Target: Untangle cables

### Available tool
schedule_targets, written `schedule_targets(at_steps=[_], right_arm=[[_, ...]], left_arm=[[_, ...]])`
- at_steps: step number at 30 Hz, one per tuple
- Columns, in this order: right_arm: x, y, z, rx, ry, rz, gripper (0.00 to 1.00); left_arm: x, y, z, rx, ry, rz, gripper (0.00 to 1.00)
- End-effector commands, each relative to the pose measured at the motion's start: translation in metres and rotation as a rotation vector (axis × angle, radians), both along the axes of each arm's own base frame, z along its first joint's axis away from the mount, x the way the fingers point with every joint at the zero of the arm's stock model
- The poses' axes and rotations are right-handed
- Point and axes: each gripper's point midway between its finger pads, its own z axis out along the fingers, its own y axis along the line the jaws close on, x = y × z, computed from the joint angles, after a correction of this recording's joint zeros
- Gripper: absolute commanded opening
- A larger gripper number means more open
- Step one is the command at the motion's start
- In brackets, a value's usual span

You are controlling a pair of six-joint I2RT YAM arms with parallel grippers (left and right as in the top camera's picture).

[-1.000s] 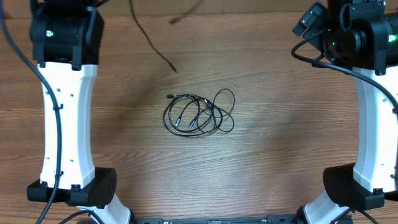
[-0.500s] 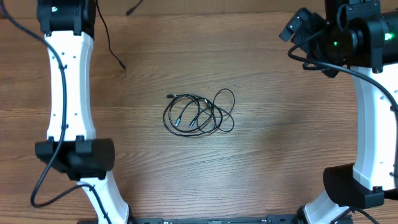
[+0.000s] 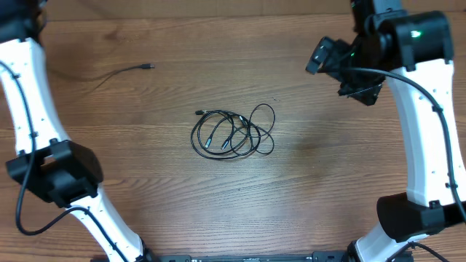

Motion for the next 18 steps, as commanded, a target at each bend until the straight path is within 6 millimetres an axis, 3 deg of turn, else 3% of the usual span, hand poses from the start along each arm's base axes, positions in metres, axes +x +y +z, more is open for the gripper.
schedule_targets(at_steps=[1, 2, 6, 9, 12, 15, 18], right_arm=[[-0.002, 0.011, -0.020, 0.001, 0.043, 0.043, 1.00], [-0.001, 0.013, -0.024, 0.001, 0.048, 0.046, 1.00], [0.001, 0.018, -0.038, -0.002, 0.062, 0.060, 1.00], [0.000, 0.023, -0.045, -0.005, 0.074, 0.073, 1.00], [-0.002, 0.028, -0.047, -0.006, 0.077, 0.086, 1.00], [-0.002, 0.034, -0.046, -0.005, 0.070, 0.101, 1.00], [-0.002, 0.039, -0.046, -0.003, 0.063, 0.111, 1.00]], left_arm=[[-0.030, 0.063, -0.043, 0.283, 0.255, 0.063, 0.93], [-0.036, 0.070, -0.056, 0.293, 0.308, 0.051, 1.00], [-0.055, 0.085, -0.090, 0.215, 0.404, 0.045, 1.00], [-0.057, 0.080, -0.108, 0.135, 0.427, 0.013, 0.99], [-0.060, 0.076, -0.128, 0.057, 0.464, 0.023, 0.88], [-0.067, 0.072, -0.155, -0.025, 0.529, 0.045, 1.00], [-0.077, 0.067, -0.188, -0.120, 0.613, 0.078, 0.98]])
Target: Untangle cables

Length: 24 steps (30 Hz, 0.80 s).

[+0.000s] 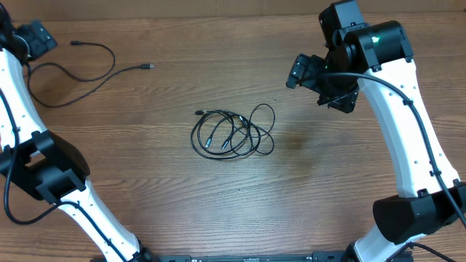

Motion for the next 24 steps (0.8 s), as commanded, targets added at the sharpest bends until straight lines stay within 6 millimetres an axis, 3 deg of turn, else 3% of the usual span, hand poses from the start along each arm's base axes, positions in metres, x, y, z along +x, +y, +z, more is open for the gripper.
schedule_targets(at_steps=[1, 6, 9, 12, 16, 24], right_arm=[[0.000, 0.008, 0.001, 0.005, -0.012, 0.026, 1.00], [-0.002, 0.017, 0.002, 0.006, -0.018, 0.049, 1.00], [-0.004, 0.021, 0.002, 0.006, -0.017, 0.060, 1.00], [-0.006, 0.025, 0.002, 0.006, -0.017, 0.071, 1.00], [-0.006, 0.025, 0.001, 0.006, -0.018, 0.073, 1.00], [-0.008, 0.025, 0.001, 0.004, -0.011, 0.075, 1.00]], left_arm=[[-0.005, -0.007, -0.047, -0.129, 0.085, 0.090, 1.00], [-0.028, -0.017, -0.106, -0.239, 0.254, 0.174, 1.00], [-0.039, -0.015, -0.129, -0.235, 0.328, 0.194, 1.00], [-0.045, -0.012, -0.144, -0.223, 0.373, 0.212, 0.99], [-0.059, -0.006, -0.162, -0.209, 0.444, 0.294, 0.90], [-0.057, -0.006, -0.187, -0.236, 0.451, 0.340, 0.94]])
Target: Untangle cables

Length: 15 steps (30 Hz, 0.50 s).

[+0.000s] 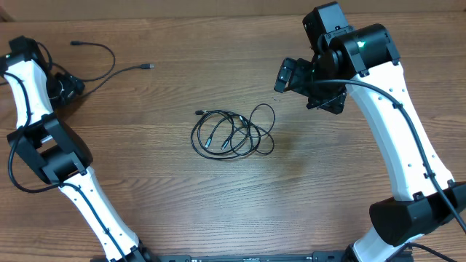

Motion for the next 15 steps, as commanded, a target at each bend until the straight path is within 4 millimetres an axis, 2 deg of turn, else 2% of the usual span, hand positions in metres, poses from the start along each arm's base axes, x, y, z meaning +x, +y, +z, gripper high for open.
schedule_targets(at_steps=[1, 5, 8, 10, 13, 14, 15], right_arm=[[-0.003, 0.002, 0.000, -0.001, 0.006, 0.011, 1.00], [-0.005, 0.001, 0.000, -0.004, 0.013, 0.011, 1.00], [-0.005, 0.001, -0.001, -0.005, 0.016, 0.011, 1.00], [-0.005, 0.001, -0.001, -0.005, 0.016, 0.011, 1.00], [-0.005, 0.001, -0.001, -0.004, 0.016, 0.011, 1.00], [-0.005, 0.001, -0.001, -0.004, 0.016, 0.009, 1.00], [-0.006, 0.001, -0.001, -0.004, 0.018, 0.008, 1.00]], left_arm=[[0.005, 0.006, -0.021, 0.014, 0.004, 0.043, 0.94], [0.015, 0.009, -0.022, 0.026, -0.036, 0.042, 0.88], [0.027, 0.009, -0.021, 0.016, -0.090, 0.025, 0.65], [0.031, 0.007, -0.022, 0.000, -0.108, 0.013, 0.61], [0.031, 0.006, -0.030, -0.006, -0.101, 0.012, 0.49], [0.031, 0.005, -0.032, -0.008, -0.097, 0.012, 0.38], [0.030, 0.005, -0.036, -0.011, -0.091, 0.012, 0.33]])
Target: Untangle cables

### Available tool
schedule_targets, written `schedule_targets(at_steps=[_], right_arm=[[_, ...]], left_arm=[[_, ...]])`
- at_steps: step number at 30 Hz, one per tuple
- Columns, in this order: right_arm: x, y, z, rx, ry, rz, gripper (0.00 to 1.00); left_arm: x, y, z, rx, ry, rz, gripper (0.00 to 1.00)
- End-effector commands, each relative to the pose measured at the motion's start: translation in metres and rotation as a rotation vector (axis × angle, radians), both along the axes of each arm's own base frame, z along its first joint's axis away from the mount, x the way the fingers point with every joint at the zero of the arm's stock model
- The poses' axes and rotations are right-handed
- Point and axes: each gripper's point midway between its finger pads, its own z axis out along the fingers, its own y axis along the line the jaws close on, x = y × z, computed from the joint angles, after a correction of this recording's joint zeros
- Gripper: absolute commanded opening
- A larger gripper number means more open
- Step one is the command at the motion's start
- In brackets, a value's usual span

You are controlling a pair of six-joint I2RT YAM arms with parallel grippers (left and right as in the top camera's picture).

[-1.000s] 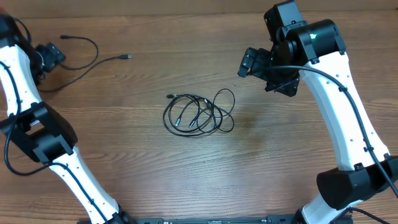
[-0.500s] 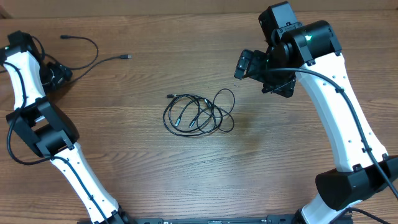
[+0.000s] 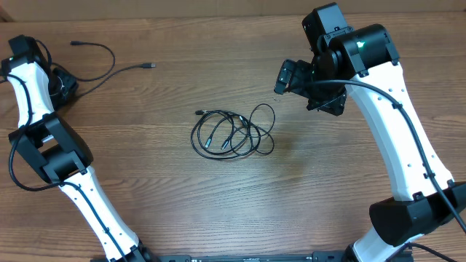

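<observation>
A tangled bundle of thin black cables (image 3: 233,135) lies in loops at the middle of the table. A separate black cable (image 3: 108,64) lies at the far left, one plug end pointing right and the other end near the back edge. My left gripper (image 3: 61,81) sits low at the left edge, by the near run of that separate cable; its fingers are too dark to read. My right gripper (image 3: 285,76) hangs above the table, up and to the right of the bundle and apart from it. Its jaws cannot be made out.
The wooden table (image 3: 160,204) carries only the cables. My left arm (image 3: 44,145) runs down the left side and my right arm (image 3: 408,145) down the right side. The table's back edge lies just beyond the separate cable.
My left gripper has shifted slightly left and back beside the separate cable. The right gripper and both cable groups look unchanged.
At first only a short run of the separate cable showed at the left, and my right gripper was far right. Then the whole cable lay looped at the back left with my left gripper at the corner. Since then the left gripper has dropped beside it and the right has come closer to the bundle.
</observation>
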Motion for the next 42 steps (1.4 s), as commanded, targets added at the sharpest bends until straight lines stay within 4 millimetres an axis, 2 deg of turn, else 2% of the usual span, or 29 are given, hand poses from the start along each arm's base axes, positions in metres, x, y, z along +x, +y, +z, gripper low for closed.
schedule_targets(at_steps=[1, 2, 4, 7, 9, 12, 16, 18, 21, 22, 23, 25, 26, 27, 28, 29, 31, 32, 38, 41, 42], right_arm=[[-0.002, 0.002, 0.000, 0.001, 0.002, 0.006, 1.00], [-0.002, 0.002, 0.000, 0.000, 0.003, 0.006, 1.00], [-0.003, 0.001, 0.000, -0.002, 0.007, 0.007, 1.00], [-0.003, 0.001, 0.000, -0.002, 0.008, 0.007, 1.00], [-0.004, 0.001, 0.000, -0.003, 0.010, 0.007, 1.00], [-0.006, -0.001, -0.001, -0.013, 0.019, 0.013, 1.00], [-0.009, -0.008, -0.003, -0.049, 0.030, 0.006, 1.00], [-0.010, -0.009, -0.003, -0.056, 0.034, 0.004, 1.00], [-0.010, -0.009, -0.003, -0.057, 0.035, 0.004, 0.99], [-0.011, -0.009, -0.003, -0.057, 0.035, 0.004, 0.96], [-0.011, -0.009, -0.003, -0.057, 0.034, 0.005, 0.88], [-0.010, -0.009, -0.003, -0.057, 0.034, 0.004, 0.86], [-0.010, -0.009, -0.003, -0.056, 0.034, 0.004, 0.86], [-0.010, -0.009, -0.003, -0.056, 0.033, 0.004, 0.91], [-0.010, -0.009, -0.003, -0.055, 0.031, 0.004, 0.98], [-0.009, -0.009, -0.003, -0.054, 0.027, 0.004, 1.00], [-0.006, -0.008, -0.002, -0.049, 0.016, 0.004, 1.00], [-0.004, -0.007, -0.002, -0.046, 0.007, 0.002, 1.00], [0.002, -0.004, 0.000, -0.031, -0.017, -0.003, 1.00], [0.002, -0.004, 0.000, -0.031, -0.017, -0.003, 1.00], [0.003, -0.004, 0.000, -0.030, -0.019, -0.003, 1.00]], left_arm=[[-0.001, -0.008, -0.029, -0.048, 0.027, -0.009, 0.25], [-0.001, -0.008, -0.032, -0.052, 0.031, -0.008, 0.20], [0.001, -0.008, -0.034, -0.050, 0.026, -0.016, 0.04], [0.009, -0.004, -0.027, -0.031, -0.010, -0.046, 0.04], [0.019, 0.001, -0.013, -0.019, -0.063, -0.049, 0.04], [0.042, 0.008, 0.025, -0.017, -0.199, -0.064, 0.04], [0.083, 0.010, 0.101, -0.027, -0.459, -0.114, 0.04], [0.094, 0.014, 0.137, -0.013, -0.556, -0.092, 0.04], [0.099, 0.020, 0.175, 0.039, -0.631, -0.073, 0.04], [0.099, 0.021, 0.177, 0.045, -0.633, -0.072, 0.04], [0.096, 0.023, 0.173, 0.052, -0.611, -0.060, 0.04], [0.088, 0.023, 0.156, 0.049, -0.547, -0.053, 0.04], [0.084, 0.020, 0.148, 0.040, -0.518, -0.065, 0.08], [0.081, 0.016, 0.140, 0.027, -0.488, -0.074, 0.20], [0.078, 0.012, 0.133, 0.013, -0.462, -0.082, 0.28], [0.075, 0.006, 0.125, -0.002, -0.434, -0.093, 0.35], [0.070, -0.007, 0.110, -0.042, -0.380, -0.102, 0.73], [0.066, -0.015, 0.104, -0.059, -0.351, -0.117, 0.76], [0.059, -0.063, 0.077, -0.092, -0.211, -0.199, 0.78], [0.049, -0.074, 0.065, -0.047, -0.108, -0.116, 0.98], [0.047, -0.078, 0.061, -0.036, -0.088, -0.081, 1.00]])
